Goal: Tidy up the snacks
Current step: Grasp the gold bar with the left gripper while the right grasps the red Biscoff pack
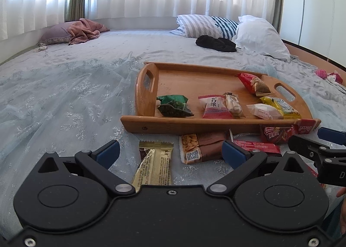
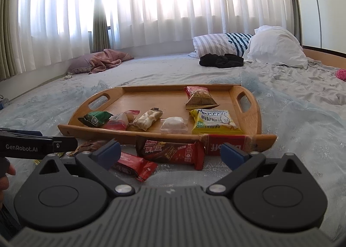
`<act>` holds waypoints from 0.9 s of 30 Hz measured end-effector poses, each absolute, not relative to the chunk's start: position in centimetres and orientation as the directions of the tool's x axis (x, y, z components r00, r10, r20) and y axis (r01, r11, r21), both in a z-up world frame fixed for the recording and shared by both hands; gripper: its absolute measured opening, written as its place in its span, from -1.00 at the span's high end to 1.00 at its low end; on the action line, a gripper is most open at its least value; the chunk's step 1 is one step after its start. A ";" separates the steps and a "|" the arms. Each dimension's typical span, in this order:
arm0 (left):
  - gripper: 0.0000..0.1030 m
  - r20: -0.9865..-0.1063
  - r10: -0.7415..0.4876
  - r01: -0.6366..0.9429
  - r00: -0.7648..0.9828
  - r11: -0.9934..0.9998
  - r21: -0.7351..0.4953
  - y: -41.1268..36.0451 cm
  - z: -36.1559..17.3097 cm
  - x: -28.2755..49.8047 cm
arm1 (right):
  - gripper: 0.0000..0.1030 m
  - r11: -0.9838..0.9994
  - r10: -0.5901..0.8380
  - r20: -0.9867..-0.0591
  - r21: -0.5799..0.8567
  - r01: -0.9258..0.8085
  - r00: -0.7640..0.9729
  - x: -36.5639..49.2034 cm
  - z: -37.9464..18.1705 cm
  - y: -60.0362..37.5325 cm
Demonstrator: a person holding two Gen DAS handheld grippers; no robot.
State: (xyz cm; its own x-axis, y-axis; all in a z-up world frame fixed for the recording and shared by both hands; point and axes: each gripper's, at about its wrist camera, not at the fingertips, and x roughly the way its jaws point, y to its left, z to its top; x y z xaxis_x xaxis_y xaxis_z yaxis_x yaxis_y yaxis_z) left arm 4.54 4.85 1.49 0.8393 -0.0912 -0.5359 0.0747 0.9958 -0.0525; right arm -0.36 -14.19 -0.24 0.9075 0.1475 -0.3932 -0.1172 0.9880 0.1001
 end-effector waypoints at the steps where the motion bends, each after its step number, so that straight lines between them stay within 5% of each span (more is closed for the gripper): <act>1: -0.95 -0.538 -0.077 0.058 0.840 0.997 -0.052 4.9 1.3 4.4 | -1.00 0.989 0.141 -0.389 0.101 -0.110 0.910 -0.7 -0.5 -14.2; 7: -0.64 -0.560 -0.041 0.046 0.828 0.999 -0.005 5.1 0.1 3.8 | -0.96 0.994 0.102 -0.360 0.075 -0.081 0.927 -2.7 -2.1 -13.8; 9: -0.27 -0.569 -0.037 0.043 0.822 0.999 -0.003 5.3 -0.1 3.6 | -0.93 0.994 0.102 -0.355 0.067 -0.083 0.929 -3.2 -2.4 -13.7; 15: 0.11 -0.562 -0.050 0.050 0.825 0.999 -0.015 5.7 0.2 3.2 | -0.75 0.996 0.094 -0.342 0.040 -0.086 0.935 -4.5 -3.0 -13.3; 19: 0.16 -0.549 -0.065 0.068 0.834 0.998 -0.015 5.5 0.8 2.5 | -0.60 0.997 0.070 -0.336 0.003 -0.073 0.939 -5.1 -3.2 -12.9; 23: 0.33 -0.572 -0.063 0.062 0.818 0.998 -0.022 5.6 0.4 2.9 | -0.15 0.997 0.026 -0.347 -0.061 -0.050 0.938 -5.2 -3.4 -12.2; 27: 0.33 -0.566 -0.063 0.059 0.822 0.998 -0.025 5.6 0.6 2.9 | 0.01 0.996 0.027 -0.349 -0.070 -0.055 0.937 -5.3 -3.2 -11.9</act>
State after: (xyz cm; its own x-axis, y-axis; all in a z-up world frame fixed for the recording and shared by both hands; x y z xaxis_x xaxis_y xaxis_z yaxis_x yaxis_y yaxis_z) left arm 2.86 5.58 0.61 0.8220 -0.0632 -0.5660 0.0594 0.9979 -0.0251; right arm -5.28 -11.89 -3.19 0.9367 0.0270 -0.3491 -0.0548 0.9960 -0.0699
